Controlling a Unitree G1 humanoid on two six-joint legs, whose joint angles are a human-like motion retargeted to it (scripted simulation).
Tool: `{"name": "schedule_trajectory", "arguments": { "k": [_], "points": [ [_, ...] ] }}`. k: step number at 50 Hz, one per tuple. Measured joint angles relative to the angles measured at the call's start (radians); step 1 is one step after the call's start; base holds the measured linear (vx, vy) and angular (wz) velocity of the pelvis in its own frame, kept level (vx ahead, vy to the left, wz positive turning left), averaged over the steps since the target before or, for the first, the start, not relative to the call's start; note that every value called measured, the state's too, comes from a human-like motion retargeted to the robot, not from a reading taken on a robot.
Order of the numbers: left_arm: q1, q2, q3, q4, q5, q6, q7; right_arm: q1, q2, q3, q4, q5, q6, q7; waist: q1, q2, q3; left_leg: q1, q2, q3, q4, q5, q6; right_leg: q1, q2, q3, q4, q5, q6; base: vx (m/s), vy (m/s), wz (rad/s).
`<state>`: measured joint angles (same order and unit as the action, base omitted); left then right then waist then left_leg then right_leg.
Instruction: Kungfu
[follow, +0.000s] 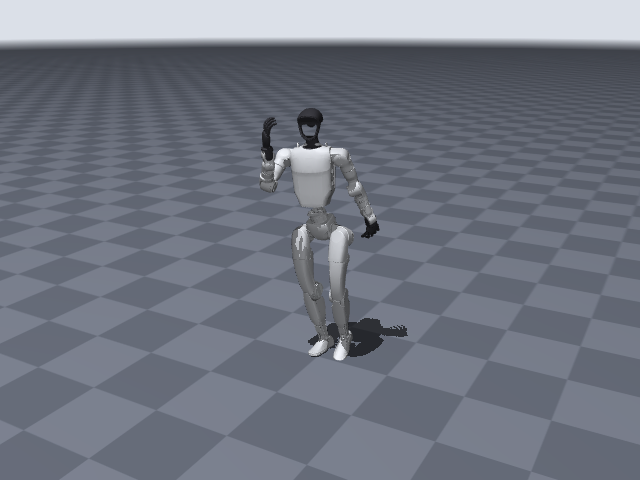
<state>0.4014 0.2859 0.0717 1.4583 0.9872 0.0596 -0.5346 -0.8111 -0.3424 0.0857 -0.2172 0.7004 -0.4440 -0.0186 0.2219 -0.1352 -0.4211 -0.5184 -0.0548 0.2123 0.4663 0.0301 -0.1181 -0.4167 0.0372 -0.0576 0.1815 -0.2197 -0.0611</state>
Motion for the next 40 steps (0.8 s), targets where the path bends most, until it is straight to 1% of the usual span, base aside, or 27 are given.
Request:
{"name": "schedule_trajectory", "arguments": {
  "k": [1,2,5,8,10,11,13,15,17,20,22,23,25,27,28,30,31,32,33,34,35,37,38,40],
  "points": [
    [0.01,-0.014,0.01,0.009,-0.009,-0.008,0.009,0.003,0.004,-0.004,0.001,0.002,-0.002,0.0,0.005,-0.007,-0.002,-0.035,0.007,0.012,0.075,0.023,-0.054,0.015,-0.001,0.004,-0.017,0.002,0.003,0.4,-0.06,0.11],
    [0.02,-0.027,0.018,0.017,-0.017,-0.015,0.014,0.003,0.008,-0.006,0.002,0.003,-0.004,-0.002,0.003,-0.011,-0.002,-0.071,0.014,0.022,0.15,0.039,-0.096,0.032,-0.002,0.002,-0.033,0.002,0.006,0.37,-0.09,0.48],
    [0.053,-0.055,0.03,0.039,-0.009,-0.02,-0.006,-0.022,0.008,0.009,0.007,0.005,-0.001,-0.014,-0.017,-0.015,0.013,-0.184,0.051,0.07,0.332,0.027,-0.143,0.078,-0.003,-0.002,-0.064,-0.009,0.005,0.42,-0.12,0.45],
    [0.098,-0.057,0.042,0.055,0.044,-0.01,-0.009,-0.03,-0.028,0.004,-0.001,0.007,0.015,-0.014,0.026,-0.044,0.006,-0.307,0.082,0.091,0.298,0.023,-0.144,0.088,0.002,0.019,-0.078,-0.03,0.009,0.41,-0.1,-0.13],
    [0.132,-0.049,0.055,0.065,0.06,-0.006,0.003,-0.028,-0.049,-0.01,-0.005,-0.012,0.025,-0.012,0.063,-0.059,0.013,-0.367,0.114,0.065,0.199,0.037,-0.143,0.11,0.026,0.036,-0.084,-0.052,0.003,0.5,-0.21,-0.4],
    [0.147,-0.047,0.065,0.071,0.059,-0.003,0.009,-0.028,-0.054,-0.017,-0.004,-0.024,0.028,-0.015,0.077,-0.059,0.029,-0.38,0.131,0.046,0.13,0.059,-0.142,0.131,0.042,0.049,-0.084,-0.063,-0.001,0.55,-0.22,-0.41],
    [0.174,-0.044,0.089,0.087,0.053,0.004,0.022,-0.031,-0.061,-0.027,-0.002,-0.047,0.028,-0.028,0.11,-0.061,0.065,-0.399,0.162,0.025,-0.01,0.105,-0.121,0.174,0.062,0.074,-0.084,-0.086,-0.002,0.57,-0.17,-0.46],
    [0.195,-0.044,0.121,0.111,0.046,0.014,0.042,-0.035,-0.065,-0.03,0.006,-0.059,0.024,-0.042,0.137,-0.065,0.097,-0.409,0.192,0.041,-0.147,0.124,-0.094,0.213,0.072,0.093,-0.084,-0.108,-0.001,0.5,-0.1,-0.42],
    [0.211,-0.039,0.156,0.141,0.035,0.027,0.081,-0.03,-0.061,-0.031,0.023,-0.055,0.022,-0.046,0.147,-0.08,0.11,-0.422,0.202,0.096,-0.263,0.087,-0.063,0.24,0.067,0.1,-0.086,-0.127,0.007,0.67,-0.08,-0.18],
    [0.214,-0.018,0.19,0.206,-0.006,0.047,0.172,-0.004,-0.047,-0.031,0.07,-0.055,0.024,-0.039,0.135,-0.12,0.097,-0.428,0.202,0.216,-0.359,0.054,-0.037,0.261,0.033,0.082,-0.085,-0.139,0.045,0.77,-0.06,0.0],
    [0.184,0.001,0.196,0.242,-0.036,0.078,0.226,0.026,-0.031,-0.03,0.122,-0.077,0.031,-0.034,0.124,-0.135,0.079,-0.428,0.209,0.231,-0.308,0.06,-0.002,0.275,0.024,0.081,-0.075,-0.119,0.083,0.99,0.02,-0.12],
    [0.165,0.009,0.199,0.242,-0.045,0.101,0.244,0.043,-0.021,-0.031,0.156,-0.091,0.036,-0.03,0.117,-0.144,0.066,-0.432,0.214,0.238,-0.262,0.063,0.025,0.281,0.019,0.081,-0.073,-0.094,0.103,0.87,0.03,-0.17],
    [0.112,0.033,0.198,0.242,-0.053,0.142,0.265,0.099,-0.003,-0.028,0.237,-0.118,0.055,-0.02,0.104,-0.166,0.043,-0.42,0.215,0.298,-0.241,0.164,0.06,0.306,-0.004,0.07,-0.073,-0.017,0.149,0.88,0.04,-0.05],
    [0.021,0.071,0.167,0.242,-0.069,0.192,0.268,0.198,0.032,-0.033,0.348,-0.15,0.087,0.009,0.07,-0.191,-0.005,-0.405,0.202,0.324,-0.222,0.219,0.042,0.322,-0.033,0.033,-0.065,0.095,0.206,1.26,0.1,0.53],
    [-0.042,0.091,0.143,0.242,-0.08,0.211,0.272,0.259,0.056,-0.036,0.42,-0.172,0.102,0.031,0.039,-0.204,-0.045,-0.423,0.185,0.305,-0.194,0.216,0.047,0.314,-0.049,-0.002,-0.054,0.167,0.236,1.21,0.05,0.74],
    [-0.204,0.113,0.104,0.242,-0.109,0.219,0.304,0.361,0.115,-0.027,0.613,-0.223,0.158,0.072,0.01,-0.215,-0.086,-0.445,0.165,0.232,-0.143,0.193,0.063,0.3,-0.08,-0.05,-0.001,0.344,0.287,0.97,-0.01,0.12],
    [-0.31,0.114,0.083,0.242,-0.119,0.206,0.336,0.384,0.141,-0.031,0.759,-0.264,0.218,0.098,0.022,-0.197,-0.074,-0.42,0.185,0.222,-0.119,0.171,0.074,0.302,-0.074,-0.045,0.043,0.425,0.304,0.71,-0.02,-0.58],
    [-0.42,0.114,0.059,0.242,-0.125,0.186,0.368,0.403,0.16,-0.036,0.91,-0.305,0.288,0.122,0.028,-0.172,-0.065,-0.394,0.203,0.212,-0.097,0.146,0.086,0.301,-0.06,-0.048,0.091,0.502,0.317,0.53,0.01,-0.5],
    [-0.537,0.111,0.03,0.242,-0.125,0.154,0.4,0.413,0.163,-0.044,1.069,-0.345,0.376,0.143,0.022,-0.132,-0.06,-0.363,0.217,0.203,-0.08,0.115,0.1,0.296,-0.03,-0.067,0.143,0.57,0.321,0.58,0.04,-0.14],
    [-0.646,0.105,-0.001,0.227,-0.123,0.112,0.419,0.432,0.167,-0.052,1.218,-0.398,0.469,0.149,0.018,-0.092,-0.063,-0.343,0.236,0.18,-0.062,0.088,0.104,0.28,0.004,-0.094,0.199,0.598,0.323,0.72,0.07,0.07],
    [-0.751,0.097,-0.033,0.205,-0.121,0.067,0.43,0.456,0.171,-0.062,1.362,-0.457,0.564,0.149,0.015,-0.051,-0.07,-0.329,0.258,0.149,-0.044,0.062,0.104,0.26,0.04,-0.126,0.257,0.608,0.323,0.94,0.16,-0.07],
    [-0.906,0.044,-0.061,0.054,-0.098,-0.025,0.41,0.552,0.176,-0.1,1.61,-0.612,0.745,0.122,0.017,-0.016,-0.098,-0.312,0.255,0.118,-0.022,0.017,0.117,0.177,0.022,-0.161,0.391,0.494,0.314,1.03,0.23,0.04],
    [-0.985,0.009,-0.051,-0.035,-0.082,-0.07,0.409,0.61,0.176,-0.116,1.712,-0.696,0.814,0.122,-0.001,0.008,-0.099,-0.292,0.247,0.105,-0.021,-0.002,0.122,0.136,0.017,-0.181,0.439,0.45,0.303,0.93,0.19,0.7],
    [-1.132,-0.051,-0.02,-0.216,-0.048,-0.205,0.425,0.77,0.157,-0.166,1.847,-0.9,0.889,0.189,-0.06,0.068,-0.099,-0.241,0.213,0.069,-0.047,-0.025,0.132,0.035,0.047,-0.184,0.505,0.35,0.303,0.81,0.11,1.26]
  ]
}}
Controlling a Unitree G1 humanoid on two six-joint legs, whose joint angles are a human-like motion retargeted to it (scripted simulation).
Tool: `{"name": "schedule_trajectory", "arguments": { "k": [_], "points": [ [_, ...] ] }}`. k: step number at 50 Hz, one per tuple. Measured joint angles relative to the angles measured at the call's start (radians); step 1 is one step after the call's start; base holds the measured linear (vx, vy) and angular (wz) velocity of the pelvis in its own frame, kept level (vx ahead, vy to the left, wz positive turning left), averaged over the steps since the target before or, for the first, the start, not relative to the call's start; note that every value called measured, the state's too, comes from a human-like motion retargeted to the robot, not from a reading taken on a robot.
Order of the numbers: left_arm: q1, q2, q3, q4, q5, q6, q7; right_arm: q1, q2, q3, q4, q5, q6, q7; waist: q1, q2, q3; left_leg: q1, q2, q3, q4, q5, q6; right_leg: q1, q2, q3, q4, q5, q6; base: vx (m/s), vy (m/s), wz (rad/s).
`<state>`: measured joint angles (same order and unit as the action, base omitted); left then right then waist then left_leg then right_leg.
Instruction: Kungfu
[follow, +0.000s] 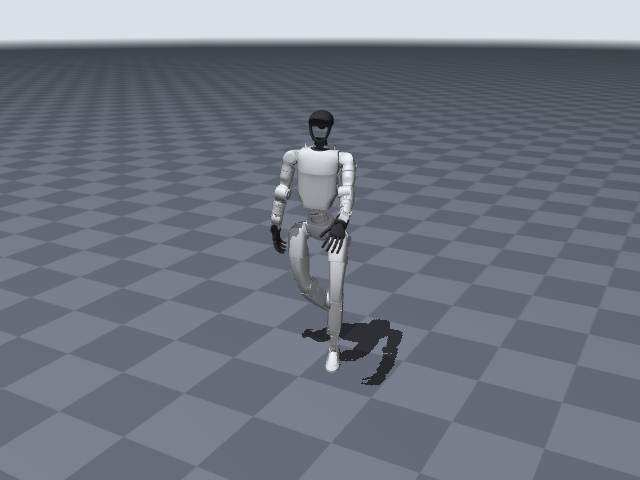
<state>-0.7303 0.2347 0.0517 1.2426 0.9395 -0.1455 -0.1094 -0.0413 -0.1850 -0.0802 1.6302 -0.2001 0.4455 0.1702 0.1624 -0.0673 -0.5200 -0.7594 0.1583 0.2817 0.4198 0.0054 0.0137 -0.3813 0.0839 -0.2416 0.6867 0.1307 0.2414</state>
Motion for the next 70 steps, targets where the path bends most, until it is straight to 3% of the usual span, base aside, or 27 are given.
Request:
{"name": "schedule_trajectory", "arguments": {
  "k": [3,7,10,13,16,19,23,25,27,28,30,32,35,37,39,42,45,48,50,54,57,60,65,70],
  "points": [
    [-0.177,-0.028,-0.111,-0.289,-0.109,-0.162,0.102,0.312,-0.039,-0.04,0.049,-0.272,-0.042,0.223,-0.027,0.052,0.0,0.093,-0.039,-0.006,-0.081,-0.008,0.014,-0.16,0.02,0.088,0.0,-0.125,-0.003,0.81,-0.03,0.42],
    [-0.371,0.107,-0.216,-0.664,-0.276,-0.307,0.187,0.678,-0.11,-0.094,-0.005,-0.502,-0.151,0.463,-0.101,0.117,0.056,0.256,-0.111,0.017,-0.197,-0.028,0.029,-0.313,0.023,0.199,-0.134,-0.178,-0.117,0.57,-0.02,0.04],
    [-0.49,0.304,-0.254,-0.84,-0.422,-0.355,0.21,0.876,-0.205,-0.185,-0.042,-0.607,-0.182,0.521,-0.236,0.181,0.107,0.371,-0.151,0.044,-0.245,-0.06,0.032,-0.393,0.037,0.277,-0.268,-0.157,-0.222,0.64,-0.09,0.23],
    [-0.549,0.53,-0.248,-0.929,-0.531,-0.384,0.206,0.992,-0.297,-0.33,-0.073,-0.65,-0.112,0.542,-0.422,0.261,0.176,0.475,-0.178,0.033,-0.262,-0.104,0.039,-0.442,0.034,0.33,-0.414,-0.066,-0.316,0.84,-0.21,0.48],
    [-0.589,0.635,-0.225,-0.952,-0.553,-0.382,0.241,1.05,-0.317,-0.471,-0.065,-0.552,-0.036,0.55,-0.503,0.307,0.212,0.553,-0.192,0.021,-0.256,-0.155,0.038,-0.475,0.04,0.396,-0.566,-0.006,-0.41,0.8,-0.12,0.4],
    [-0.628,0.671,-0.234,-0.954,-0.542,-0.381,0.272,1.047,-0.268,-0.57,-0.026,-0.408,-0.04,0.509,-0.531,0.324,0.221,0.601,-0.201,0.004,-0.234,-0.194,0.031,-0.489,0.032,0.38,-0.664,-0.003,-0.467,0.7,-0.23,0.58],
    [-0.654,0.668,-0.265,-0.959,-0.519,-0.373,0.286,0.997,-0.185,-0.62,0.002,-0.226,-0.069,0.476,-0.549,0.332,0.188,0.636,-0.21,-0.058,-0.196,-0.197,0.01,-0.512,0.013,0.422,-0.595,-0.086,-0.435,1.04,-0.41,0.97],
    [-0.66,0.66,-0.272,-0.956,-0.504,-0.369,0.297,0.961,-0.155,-0.636,-0.016,-0.14,-0.096,0.456,-0.564,0.326,0.185,0.681,-0.214,-0.081,-0.193,-0.194,0.016,-0.476,0.005,0.494,-0.551,-0.14,-0.362,0.98,-0.41,1.37],
    [-0.67,0.66,-0.274,-0.947,-0.482,-0.374,0.31,0.927,-0.143,-0.645,-0.057,-0.063,-0.141,0.451,-0.602,0.311,0.191,0.739,-0.22,-0.125,-0.191,-0.195,0.035,-0.439,-0.068,0.387,-0.514,-0.057,-0.279,1.11,-0.46,1.98],
    [-0.672,0.661,-0.27,-0.942,-0.461,-0.374,0.313,0.908,-0.145,-0.636,-0.08,-0.017,-0.152,0.45,-0.614,0.304,0.176,0.75,-0.232,-0.153,-0.19,-0.188,0.048,-0.45,-0.129,0.292,-0.49,0.074,-0.239,0.9,-0.4,1.87],
    [-0.668,0.634,-0.268,-0.947,-0.406,-0.351,0.338,0.845,-0.144,-0.583,-0.143,0.112,-0.125,0.423,-0.549,0.304,0.055,0.648,-0.245,-0.174,-0.178,-0.155,0.065,-0.63,-0.135,0.315,-0.337,0.046,-0.247,0.74,-0.39,1.42],
    [-0.675,0.593,-0.274,-0.938,-0.377,-0.334,0.364,0.784,-0.124,-0.541,-0.278,0.231,-0.11,0.372,-0.528,0.298,0.049,0.611,-0.195,-0.188,-0.167,-0.12,0.066,-0.707,-0.129,0.288,-0.192,-0.059,-0.258,0.67,-0.41,1.69],
    [-0.658,0.525,-0.231,-0.881,-0.377,-0.344,0.354,0.724,-0.162,-0.452,-0.549,0.438,-0.169,0.307,-0.565,0.31,0.12,0.591,-0.079,-0.165,-0.165,-0.061,0.044,-0.677,-0.206,0.155,-0.063,-0.209,-0.264,0.36,-0.34,2.74],
    [-0.621,0.465,-0.229,-0.848,-0.404,-0.357,0.315,0.718,-0.281,-0.382,-0.731,0.561,-0.182,0.315,-0.569,0.305,0.138,0.524,-0.004,-0.185,-0.143,-0.036,0.008,-0.679,-0.251,0.089,-0.007,-0.265,-0.26,0.23,-0.46,3.19],
    [-0.572,0.365,-0.237,-0.816,-0.403,-0.364,0.278,0.733,-0.43,-0.363,-0.894,0.656,-0.14,0.342,-0.512,0.261,0.144,0.471,0.05,-0.162,-0.155,-0.021,-0.047,-0.687,-0.289,0.05,0.042,-0.31,-0.242,-0.16,-0.38,2.88],
    [-0.469,0.219,-0.247,-0.742,-0.338,-0.341,0.282,0.745,-0.681,-0.398,-1.095,0.786,-0.026,0.382,-0.469,0.204,0.189,0.405,0.127,-0.081,-0.22,-0.012,-0.188,-0.699,-0.357,0.005,0.117,-0.369,-0.194,-0.2,-0.66,3.26],
    [-0.312,0.117,-0.257,-0.632,-0.229,-0.264,0.431,0.705,-0.872,-0.477,-1.248,0.88,0.03,0.392,-0.492,0.184,0.258,0.3,0.189,-0.051,-0.248,0.005,-0.265,-0.713,-0.428,-0.029,0.194,-0.395,-0.129,-0.38,-0.69,3.4],
    [-0.17,-0.017,-0.21,-0.442,-0.106,-0.24,0.607,0.544,-0.966,-0.487,-1.335,0.944,0.009,0.335,-0.453,0.161,0.34,0.219,0.206,0.006,-0.272,-0.002,-0.24,-0.738,-0.473,-0.061,0.237,-0.457,-0.12,-0.53,-0.47,2.55],
    [-0.096,-0.141,-0.162,-0.249,-0.023,-0.197,0.695,0.36,-0.968,-0.423,-1.355,0.955,-0.012,0.31,-0.416,0.143,0.376,0.187,0.209,0.12,-0.327,0.006,-0.263,-0.792,-0.534,-0.084,0.295,-0.498,-0.132,-0.46,-0.39,2.25],
    [0.068,-0.279,-0.117,0.121,0.019,-0.049,0.829,-0.167,-0.769,-0.019,-1.151,0.915,-0.119,0.386,-0.303,0.113,0.402,0.105,0.201,0.136,-0.374,0.094,-0.272,-0.908,-0.572,-0.102,0.359,-0.542,-0.156,-0.29,-0.22,1.2],
    [0.166,-0.335,-0.112,0.246,-0.017,0.032,0.947,-0.477,-0.535,0.248,-0.833,0.754,-0.171,0.646,-0.307,0.142,0.42,0.017,0.105,0.257,-0.428,0.209,-0.276,-1.031,-0.69,-0.057,0.399,-0.527,-0.136,-0.4,0.5,2.05],
    [0.243,-0.364,-0.102,0.23,-0.002,0.07,1.074,-0.575,-0.334,0.368,-0.609,0.519,-0.241,0.89,-0.251,0.156,0.455,-0.053,0.022,0.204,-0.437,0.235,-0.276,-1.104,-0.739,-0.013,0.411,-0.499,-0.115,-0.23,0.45,0.93],
    [0.272,-0.334,-0.075,0.156,-0.004,0.073,1.175,-0.555,-0.188,0.471,-0.575,0.357,-0.388,0.904,-0.169,0.171,0.508,-0.099,0.031,0.228,-0.452,0.242,-0.276,-1.117,-0.754,-0.035,0.466,-0.541,-0.14,-0.14,0.16,0.13],
    [0.273,-0.3,-0.078,0.131,-0.052,0.105,1.181,-0.528,-0.074,0.513,-0.473,0.34,-0.475,0.906,-0.179,0.196,0.499,-0.13,0.047,0.253,-0.45,0.252,-0.276,-1.093,-0.754,-0.056,0.451,-0.531,-0.148,0.03,0.15,0.07]
  ]
}}
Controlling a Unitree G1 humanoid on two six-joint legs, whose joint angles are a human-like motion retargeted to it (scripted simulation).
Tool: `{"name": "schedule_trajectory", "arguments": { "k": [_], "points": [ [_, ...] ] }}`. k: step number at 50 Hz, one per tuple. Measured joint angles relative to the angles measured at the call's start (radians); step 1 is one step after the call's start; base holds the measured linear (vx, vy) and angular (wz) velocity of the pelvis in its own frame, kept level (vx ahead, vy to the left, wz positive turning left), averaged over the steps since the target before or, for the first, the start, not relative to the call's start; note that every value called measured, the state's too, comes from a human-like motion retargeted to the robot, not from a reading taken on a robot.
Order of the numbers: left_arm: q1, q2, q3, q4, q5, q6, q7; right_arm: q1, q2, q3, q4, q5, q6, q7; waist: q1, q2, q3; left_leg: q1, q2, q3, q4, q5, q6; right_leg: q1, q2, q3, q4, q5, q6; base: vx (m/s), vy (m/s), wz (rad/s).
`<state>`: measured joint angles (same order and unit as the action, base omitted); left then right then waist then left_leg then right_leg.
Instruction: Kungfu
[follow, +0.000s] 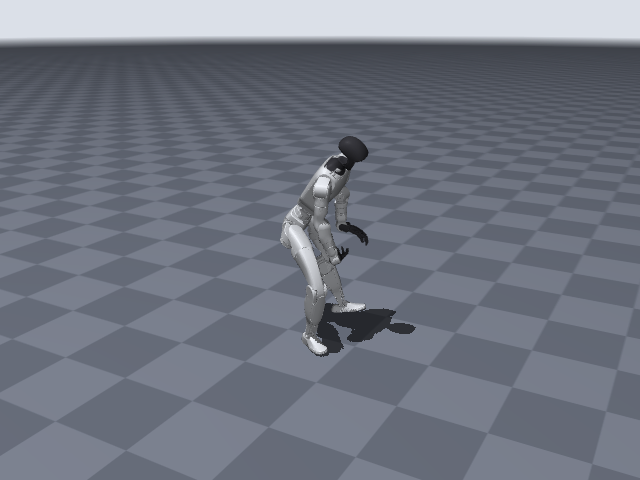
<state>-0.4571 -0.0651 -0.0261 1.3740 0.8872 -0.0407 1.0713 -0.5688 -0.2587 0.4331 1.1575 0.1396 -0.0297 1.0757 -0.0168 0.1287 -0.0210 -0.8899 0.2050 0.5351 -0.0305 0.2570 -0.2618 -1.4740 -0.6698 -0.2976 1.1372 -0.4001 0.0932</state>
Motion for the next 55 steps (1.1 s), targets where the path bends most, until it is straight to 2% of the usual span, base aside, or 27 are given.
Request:
{"name": "schedule_trajectory", "arguments": {
  "k": [5,11,15,18,20,23,25,30,32,34,36,38,40,42,45,48,50,52,53,55],
  "points": [
    [-0.001,0.043,-0.029,-0.035,-0.018,0.019,-0.001,-0.004,0.018,0.018,0.029,0.073,-0.061,-0.026,-0.018,-0.013,-0.026,-0.009,0.009,0.021,-0.003,0.003,0.0,0.027,-0.004,-0.023,-0.037,0.03,0.0,0.13,0.14,-0.12],
    [0.015,0.04,-0.014,-0.065,-0.049,0.068,-0.015,-0.017,-0.028,0.0,-0.017,0.106,-0.073,-0.111,-0.017,-0.054,-0.049,-0.029,0.026,0.07,0.025,0.014,0.0,0.097,-0.036,-0.063,-0.087,0.06,-0.009,0.18,0.11,0.26],
    [0.037,-0.03,0.017,-0.09,-0.111,0.101,-0.008,-0.022,-0.089,-0.003,-0.101,0.157,-0.092,-0.187,-0.029,-0.075,-0.085,-0.055,-0.015,0.097,0.058,0.08,0.0,0.161,-0.126,-0.078,-0.145,0.093,0.01,0.4,0.14,1.29],
    [0.096,-0.045,0.05,-0.131,-0.181,0.108,-0.004,0.003,-0.125,0.036,-0.246,0.222,-0.102,-0.256,0.044,-0.097,-0.097,-0.017,0.103,0.161,0.119,0.145,0.0,0.321,-0.071,-0.181,-0.2,0.075,-0.002,0.54,-0.23,0.02],
    [0.134,-0.018,0.096,-0.174,-0.217,0.087,-0.019,-0.009,-0.134,0.051,-0.34,0.238,-0.105,-0.301,0.112,-0.117,-0.091,-0.005,0.185,0.222,0.192,0.131,0.0,0.406,-0.018,-0.223,-0.253,0.091,-0.013,0.56,0.02,-0.36],
    [0.206,0.014,0.189,-0.229,-0.264,0.049,-0.045,-0.024,-0.141,0.082,-0.467,0.23,-0.104,-0.349,0.212,-0.152,-0.112,-0.018,0.234,0.111,0.294,0.086,0.0,0.524,0.052,-0.236,-0.371,0.156,-0.014,0.73,0.29,-0.52],
    [0.253,0.041,0.26,-0.261,-0.284,0.02,-0.069,-0.031,-0.137,0.096,-0.537,0.215,-0.123,-0.392,0.269,-0.174,-0.139,-0.022,0.258,0.096,0.355,0.053,0.011,0.6,0.088,-0.242,-0.456,0.204,-0.024,0.77,0.35,-0.08],
    [0.311,0.14,0.426,-0.364,-0.372,-0.073,-0.174,-0.086,-0.133,0.122,-0.701,0.195,-0.211,-0.557,0.353,-0.201,-0.204,-0.096,0.272,0.047,0.517,-0.033,0.045,0.845,0.162,-0.335,-0.761,0.352,-0.039,0.73,0.64,0.61],
    [0.306,0.204,0.483,-0.421,-0.415,-0.132,-0.237,-0.121,-0.128,0.136,-0.757,0.18,-0.24,-0.633,0.391,-0.193,-0.233,-0.151,0.286,-0.04,0.614,-0.083,0.074,0.972,0.245,-0.418,-0.921,0.336,-0.032,0.77,0.7,0.57],
    [0.296,0.288,0.512,-0.478,-0.449,-0.192,-0.302,-0.159,-0.138,0.152,-0.805,0.159,-0.259,-0.692,0.41,-0.204,-0.254,-0.17,0.234,-0.111,0.676,-0.119,0.116,1.052,0.299,-0.387,-1.025,0.282,-0.034,0.75,0.57,1.07],
    [0.267,0.394,0.516,-0.524,-0.492,-0.231,-0.395,-0.202,-0.154,0.162,-0.853,0.125,-0.259,-0.741,0.405,-0.224,-0.269,-0.179,0.154,-0.177,0.73,-0.145,0.16,1.114,0.33,-0.318,-1.083,0.287,-0.045,0.75,0.52,1.62],
    [0.208,0.509,0.487,-0.557,-0.548,-0.244,-0.501,-0.24,-0.177,0.155,-0.897,0.083,-0.24,-0.781,0.385,-0.227,-0.288,-0.173,0.065,-0.248,0.761,-0.173,0.195,1.154,0.364,-0.195,-1.074,0.32,-0.111,0.69,0.36,1.99],
    [0.116,0.61,0.424,-0.581,-0.616,-0.251,-0.653,-0.254,-0.216,0.119,-0.949,0.034,-0.214,-0.828,0.366,-0.213,-0.316,-0.158,-0.019,-0.324,0.771,-0.192,0.226,1.157,0.391,-0.037,-0.968,0.344,-0.148,0.74,0.44,1.98],
    [0.013,0.68,0.342,-0.601,-0.713,-0.236,-0.849,-0.239,-0.248,0.068,-1.01,-0.017,-0.208,-0.9,0.35,-0.188,-0.356,-0.151,-0.065,-0.386,0.772,-0.199,0.244,1.13,0.416,-0.039,-0.797,0.359,-0.083,0.68,0.39,1.58],
    [-0.129,0.724,0.146,-0.656,-0.89,-0.172,-1.104,-0.17,-0.269,-0.003,-1.121,-0.105,-0.23,-1.08,0.3,-0.11,-0.404,-0.089,-0.099,-0.468,0.719,-0.178,0.277,0.965,0.664,0.167,-0.485,0.257,0.032,0.56,0.29,1.13],
    [-0.227,0.642,-0.061,-0.724,-0.978,-0.101,-1.266,-0.036,-0.233,-0.084,-1.214,-0.218,-0.283,-1.288,0.268,-0.055,-0.4,0.02,-0.115,-0.519,0.648,-0.145,0.303,0.822,0.772,0.204,-0.37,0.236,0.034,0.43,0.12,0.42],
    [-0.259,0.526,-0.159,-0.757,-0.994,-0.084,-1.348,0.072,-0.198,-0.142,-1.271,-0.287,-0.324,-1.408,0.234,-0.065,-0.358,0.126,-0.138,-0.493,0.571,-0.113,0.312,0.736,0.876,0.339,-0.386,0.225,0.078,0.28,-0.01,0.32],
    [-0.251,0.373,-0.238,-0.769,-1.014,-0.074,-1.4,0.187,-0.161,-0.182,-1.322,-0.343,-0.363,-1.481,0.152,-0.063,-0.302,0.234,-0.161,-0.452,0.492,-0.084,0.328,0.652,0.97,0.445,-0.473,0.282,0.098,0.18,-0.05,0.8],
    [-0.239,0.286,-0.281,-0.765,-1.037,-0.067,-1.42,0.248,-0.148,-0.195,-1.345,-0.371,-0.379,-1.514,0.098,-0.055,-0.269,0.291,-0.173,-0.433,0.45,-0.069,0.338,0.609,0.987,0.448,-0.538,0.339,0.058,0.1,-0.07,1.56],
    [-0.197,0.093,-0.377,-0.738,-1.101,-0.048,-1.456,0.379,-0.138,-0.213,-1.386,-0.424,-0.409,-1.592,-0.056,-0.014,-0.203,0.374,-0.19,-0.432,0.39,-0.036,0.357,0.497,0.951,0.352,-0.684,0.466,-0.034,0.02,-0.1,2.56]
  ]
}}
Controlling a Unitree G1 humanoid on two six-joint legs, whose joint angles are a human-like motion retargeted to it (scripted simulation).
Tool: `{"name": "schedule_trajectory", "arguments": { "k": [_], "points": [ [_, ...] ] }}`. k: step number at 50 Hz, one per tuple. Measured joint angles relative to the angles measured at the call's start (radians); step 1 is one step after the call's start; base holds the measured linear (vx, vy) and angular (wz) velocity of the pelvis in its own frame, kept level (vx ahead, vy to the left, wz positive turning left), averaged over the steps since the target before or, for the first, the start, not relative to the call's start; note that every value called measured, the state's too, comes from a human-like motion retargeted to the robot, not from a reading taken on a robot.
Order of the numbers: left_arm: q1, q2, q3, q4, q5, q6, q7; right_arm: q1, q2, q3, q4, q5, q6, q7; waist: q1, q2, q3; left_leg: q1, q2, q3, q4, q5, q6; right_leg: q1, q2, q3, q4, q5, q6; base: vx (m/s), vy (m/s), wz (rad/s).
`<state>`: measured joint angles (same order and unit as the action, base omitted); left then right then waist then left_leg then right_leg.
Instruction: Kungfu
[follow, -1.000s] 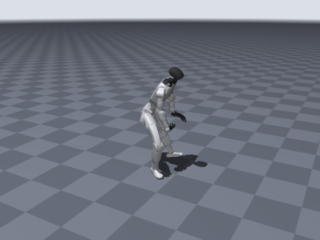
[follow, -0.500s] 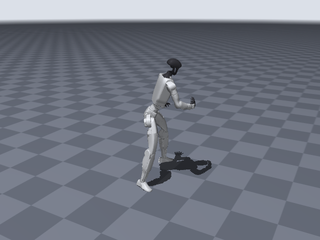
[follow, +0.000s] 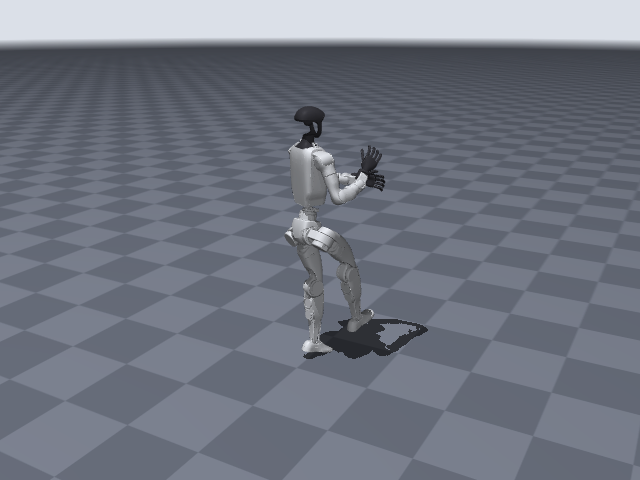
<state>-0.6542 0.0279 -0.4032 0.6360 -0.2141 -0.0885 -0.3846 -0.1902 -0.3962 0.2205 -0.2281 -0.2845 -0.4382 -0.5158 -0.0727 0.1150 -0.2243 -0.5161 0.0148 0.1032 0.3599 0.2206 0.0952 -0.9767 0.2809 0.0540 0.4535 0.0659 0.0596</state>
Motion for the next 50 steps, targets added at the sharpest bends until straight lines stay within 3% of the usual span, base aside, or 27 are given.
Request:
{"name": "schedule_trajectory", "arguments": {
  "k": [2,3,5,7,10,12,13,15,17,20,23,25,27,28,29,30,32,36,42,50],
  "points": [
    [0.076,-0.213,-0.056,0.083,-0.056,0.04,0.02,0.161,0.031,-0.008,-0.03,-0.084,-0.025,-0.262,-0.184,0.023,0.083,0.056,-0.011,0.043,-0.022,0.028,0.029,-0.041,-0.108,-0.124,-0.177,0.076,0.016,-0.03,-0.13,3.08],
    [0.113,-0.316,-0.055,0.13,-0.075,0.012,0.055,0.272,0.061,-0.028,-0.057,-0.183,-0.05,-0.506,-0.265,0.034,0.124,0.074,-0.012,0.059,-0.032,0.04,0.042,-0.046,-0.153,-0.165,-0.25,0.093,0.025,-0.11,-0.07,2.31],
    [0.154,-0.402,-0.067,0.191,-0.144,-0.029,0.094,0.461,0.024,-0.085,-0.114,-0.239,-0.074,-0.675,-0.339,0.031,0.201,0.112,0.004,0.124,-0.046,0.048,0.075,-0.038,-0.157,-0.114,-0.325,0.101,-0.048,-0.2,-0.01,0.81],
    [0.181,-0.432,-0.112,0.261,-0.203,0.004,0.092,0.601,-0.001,-0.088,-0.15,-0.207,-0.109,-0.642,-0.343,0.005,0.244,0.164,-0.005,0.181,-0.059,0.026,0.101,0.012,-0.146,-0.107,-0.316,0.113,-0.077,-0.19,-0.06,-0.4],
    [0.199,-0.415,-0.169,0.303,-0.28,0.027,0.092,0.715,-0.054,-0.073,-0.177,-0.158,-0.149,-0.62,-0.321,-0.02,0.222,0.217,-0.021,0.136,-0.095,-0.031,0.055,0.136,-0.149,-0.13,-0.261,0.101,-0.041,0.18,-0.14,-0.44],
    [0.238,-0.389,-0.184,0.282,-0.305,0.022,0.093,0.727,-0.137,-0.063,-0.197,-0.118,-0.12,-0.588,-0.22,-0.012,0.11,0.161,-0.012,0.077,-0.077,-0.08,-0.006,0.164,-0.143,-0.099,-0.153,0.061,-0.024,0.36,-0.21,-1.21],
    [0.264,-0.389,-0.186,0.259,-0.298,0.023,0.092,0.704,-0.159,-0.054,-0.199,-0.106,-0.099,-0.566,-0.152,-0.008,0.023,0.099,-0.012,0.054,-0.071,-0.093,-0.037,0.152,-0.151,-0.083,-0.102,0.04,-0.02,0.21,-0.16,-1.21],
    [0.302,-0.396,-0.17,0.215,-0.29,0.022,0.112,0.621,-0.188,-0.025,-0.199,-0.077,-0.078,-0.53,-0.018,-0.046,-0.099,0.006,-0.008,0.004,-0.058,-0.095,-0.114,0.177,-0.195,-0.056,-0.022,0.006,-0.001,-0.03,-0.15,-0.79],
    [0.305,-0.37,-0.122,0.133,-0.297,-0.006,0.158,0.461,-0.231,0.033,-0.203,-0.032,-0.072,-0.462,0.088,-0.105,-0.162,-0.078,-0.003,-0.081,-0.032,-0.091,-0.191,0.232,-0.267,-0.077,0.041,-0.022,-0.014,-0.34,-0.33,-0.37],
    [0.27,-0.238,-0.044,-0.098,-0.319,-0.08,0.271,0.066,-0.348,0.16,-0.238,0.091,-0.047,-0.299,0.218,-0.188,-0.197,-0.192,0.024,-0.154,0.005,-0.087,-0.258,0.339,-0.355,-0.091,0.079,-0.034,-0.054,-0.47,-0.52,-0.45],
    [0.203,-0.076,0.052,-0.434,-0.314,-0.193,0.486,-0.426,-0.486,0.253,-0.371,0.303,0.007,-0.115,0.304,-0.241,-0.136,-0.304,0.046,-0.248,0.059,-0.084,-0.321,0.442,-0.406,-0.049,0.065,0.031,-0.101,-0.93,-0.87,-0.08],
    [0.099,0.002,0.106,-0.671,-0.266,-0.25,0.694,-0.778,-0.558,0.293,-0.462,0.425,0.057,-0.021,0.391,-0.314,-0.013,-0.385,0.056,-0.262,0.123,-0.078,-0.346,0.515,-0.434,0.014,-0.005,0.003,0.062,-1.36,-1.17,-0.18],
    [-0.046,0.012,0.092,-0.868,-0.159,-0.289,0.898,-1.097,-0.651,0.356,-0.517,0.469,0.081,0.038,0.57,-0.408,0.134,-0.482,0.083,-0.256,0.188,-0.075,-0.352,0.517,-0.449,0.054,-0.051,-0.208,0.155,-1.14,-1.39,-0.81],
    [-0.112,0.009,0.083,-0.942,-0.08,-0.314,0.996,-1.229,-0.682,0.385,-0.54,0.48,0.08,0.074,0.65,-0.451,0.196,-0.511,0.11,-0.243,0.203,-0.083,-0.348,0.493,-0.431,0.097,-0.046,-0.308,0.15,-0.5,-1.31,-0.72],
    [-0.143,0.019,0.08,-0.997,0.011,-0.338,1.097,-1.328,-0.674,0.409,-0.555,0.476,0.076,0.108,0.677,-0.48,0.203,-0.546,0.139,-0.253,0.215,-0.093,-0.349,0.457,-0.411,0.08,-0.016,-0.388,0.121,0.0,-1.09,-0.47],
    [-0.157,0.037,0.081,-1.044,0.108,-0.363,1.201,-1.412,-0.647,0.429,-0.566,0.464,0.07,0.142,0.677,-0.502,0.182,-0.584,0.169,-0.275,0.225,-0.103,-0.351,0.414,-0.39,0.034,0.026,-0.458,0.08,0.25,-0.8,0.04],
    [-0.159,0.078,0.063,-1.099,0.232,-0.416,1.353,-1.485,-0.589,0.431,-0.565,0.42,0.074,0.208,0.642,-0.514,0.12,-0.66,0.183,-0.296,0.232,-0.099,-0.357,0.362,-0.376,-0.059,0.104,-0.551,0.092,0.15,-0.48,0.71],
    [-0.148,0.15,0.083,-1.139,0.306,-0.479,1.363,-1.517,-0.517,0.426,-0.57,0.25,0.104,0.222,0.581,-0.469,0.042,-0.766,0.23,-0.25,0.225,-0.096,-0.357,0.289,-0.369,-0.192,0.23,-0.646,0.128,-0.15,-0.02,0.89],
    [-0.097,0.168,0.089,-1.139,0.307,-0.486,1.357,-1.455,-0.48,0.431,-0.567,0.129,0.11,0.14,0.586,-0.491,0.027,-0.754,0.218,-0.227,0.196,-0.07,-0.357,0.272,-0.388,-0.178,0.313,-0.679,0.141,-0.02,0.0,0.31],
    [-0.064,0.176,0.08,-1.13,0.28,-0.479,1.349,-1.396,-0.474,0.418,-0.563,0.12,0.114,0.131,0.532,-0.444,-0.015,-0.68,0.258,-0.192,0.138,-0.087,-0.357,0.319,-0.364,-0.179,0.228,-0.618,0.12,-0.01,0.08,-0.25]
  ]
}}
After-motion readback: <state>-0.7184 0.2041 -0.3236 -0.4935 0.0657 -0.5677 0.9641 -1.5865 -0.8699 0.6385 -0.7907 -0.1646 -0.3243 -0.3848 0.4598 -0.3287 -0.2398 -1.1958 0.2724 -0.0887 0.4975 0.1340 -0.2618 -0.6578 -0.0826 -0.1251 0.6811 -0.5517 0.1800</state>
